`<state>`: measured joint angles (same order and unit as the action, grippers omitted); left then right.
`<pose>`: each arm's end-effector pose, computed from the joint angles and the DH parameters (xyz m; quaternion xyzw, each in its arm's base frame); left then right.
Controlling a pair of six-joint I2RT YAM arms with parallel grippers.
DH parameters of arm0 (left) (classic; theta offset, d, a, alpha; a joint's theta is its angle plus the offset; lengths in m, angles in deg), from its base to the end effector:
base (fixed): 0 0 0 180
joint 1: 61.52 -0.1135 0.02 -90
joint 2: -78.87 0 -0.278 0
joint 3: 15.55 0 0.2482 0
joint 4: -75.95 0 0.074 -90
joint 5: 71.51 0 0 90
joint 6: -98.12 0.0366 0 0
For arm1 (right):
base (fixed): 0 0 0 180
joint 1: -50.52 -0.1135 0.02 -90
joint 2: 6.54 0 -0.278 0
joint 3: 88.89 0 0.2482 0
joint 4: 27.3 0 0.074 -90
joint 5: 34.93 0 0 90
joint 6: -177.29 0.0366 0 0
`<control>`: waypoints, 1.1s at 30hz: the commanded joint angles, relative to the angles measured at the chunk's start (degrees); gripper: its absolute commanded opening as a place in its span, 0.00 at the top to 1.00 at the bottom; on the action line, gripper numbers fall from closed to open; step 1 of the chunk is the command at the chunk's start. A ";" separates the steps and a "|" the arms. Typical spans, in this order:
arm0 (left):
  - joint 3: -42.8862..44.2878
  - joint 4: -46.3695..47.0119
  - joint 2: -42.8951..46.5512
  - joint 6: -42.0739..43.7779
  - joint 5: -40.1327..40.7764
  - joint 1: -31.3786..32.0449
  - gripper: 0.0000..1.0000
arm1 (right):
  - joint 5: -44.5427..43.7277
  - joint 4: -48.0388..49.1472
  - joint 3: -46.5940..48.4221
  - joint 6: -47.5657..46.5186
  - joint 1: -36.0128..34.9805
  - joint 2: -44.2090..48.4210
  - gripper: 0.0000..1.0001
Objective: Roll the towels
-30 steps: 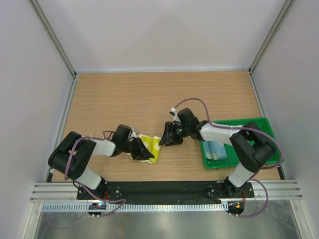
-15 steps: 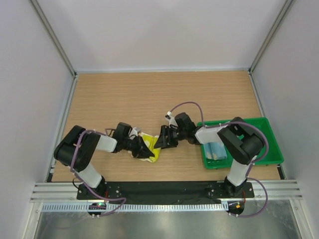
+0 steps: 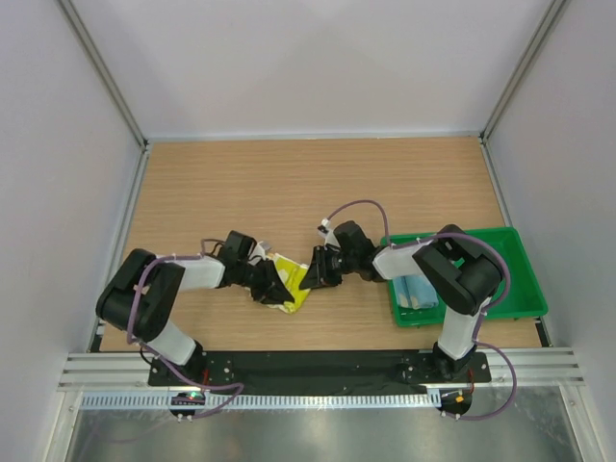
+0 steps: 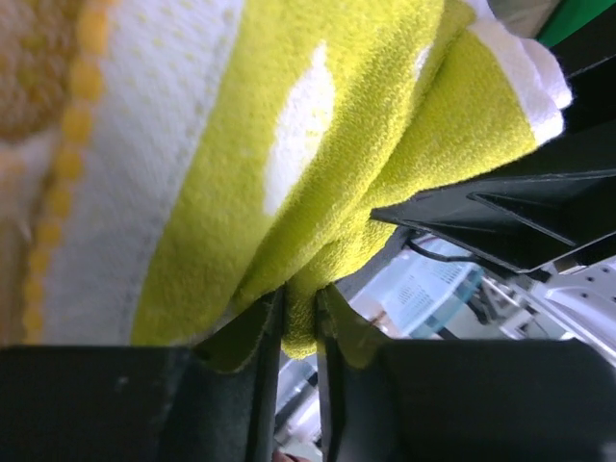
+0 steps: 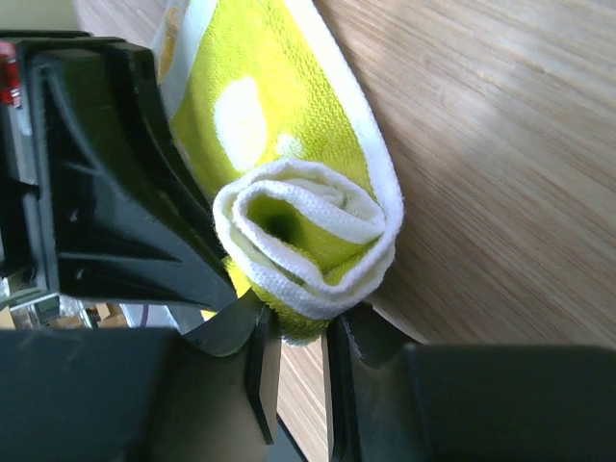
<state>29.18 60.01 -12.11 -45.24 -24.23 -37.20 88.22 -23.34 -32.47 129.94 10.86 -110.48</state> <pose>0.2116 -0.1229 0.1229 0.1419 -0.8971 0.4157 0.0474 0.2416 0.2263 0.1282 -0.0895 0.8834 0.4461 0.1120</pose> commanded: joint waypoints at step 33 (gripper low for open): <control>19.01 -24.94 5.38 16.54 62.14 39.14 0.58 | -4.85 -24.37 13.46 -2.14 -2.00 -0.82 0.83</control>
<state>47.71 33.91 -6.01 -28.67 35.24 1.03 83.87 -46.18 -20.99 129.02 9.33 -110.86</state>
